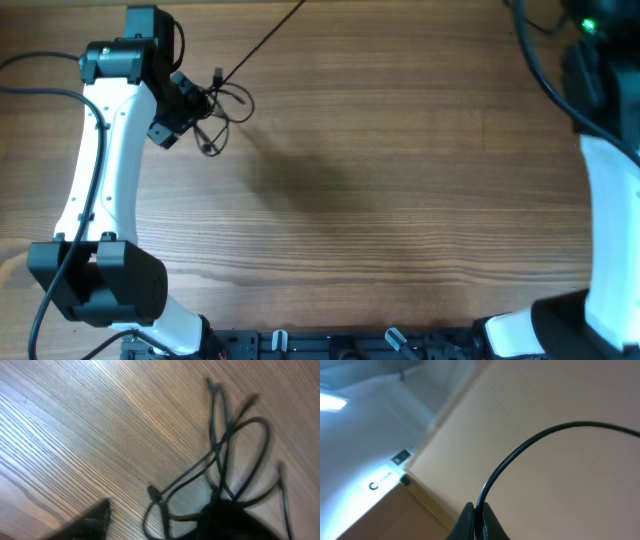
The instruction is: Untangle cables
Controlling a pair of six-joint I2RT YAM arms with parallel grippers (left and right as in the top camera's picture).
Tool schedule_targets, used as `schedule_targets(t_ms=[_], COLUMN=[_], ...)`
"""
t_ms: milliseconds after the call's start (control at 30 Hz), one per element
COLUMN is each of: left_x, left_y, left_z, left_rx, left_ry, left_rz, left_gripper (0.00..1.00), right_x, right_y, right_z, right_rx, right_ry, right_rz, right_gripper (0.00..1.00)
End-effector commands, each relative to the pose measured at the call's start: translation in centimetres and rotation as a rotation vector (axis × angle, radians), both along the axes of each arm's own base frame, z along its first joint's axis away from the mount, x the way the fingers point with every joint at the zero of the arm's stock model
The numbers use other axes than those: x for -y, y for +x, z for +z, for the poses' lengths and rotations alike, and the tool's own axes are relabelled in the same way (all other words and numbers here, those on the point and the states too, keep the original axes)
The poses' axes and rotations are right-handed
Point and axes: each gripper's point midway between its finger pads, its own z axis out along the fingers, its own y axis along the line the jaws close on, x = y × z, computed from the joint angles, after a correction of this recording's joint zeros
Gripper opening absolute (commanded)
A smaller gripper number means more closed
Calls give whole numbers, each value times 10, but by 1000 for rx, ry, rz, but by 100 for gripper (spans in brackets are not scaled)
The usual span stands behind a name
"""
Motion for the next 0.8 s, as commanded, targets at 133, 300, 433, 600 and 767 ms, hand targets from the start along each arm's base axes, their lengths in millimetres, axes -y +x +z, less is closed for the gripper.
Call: schedule_targets(t_ms=[133,300,433,600,767], left_x=[15,-15,-17,40,74], left_y=[12,6,6,7,-2], left_z=[-2,-4,-4,5,58], left_rx=[40,11,11,49,257], left_ry=[-124,-47,-44,-298,-446], left_rz=[-131,44,72,-247,-547], left_gripper=[67,100,91,90,81], right_x=[19,25,37,38,37], right_y=[-29,-31,-26,-12,-9], right_z=[43,52,54,30,27], right_rx=[118,145,143,74,77], right_ry=[60,97,120,47,15], right_rz=[-40,-67,-138,-176,-186], right_gripper=[4,4,4,4,4])
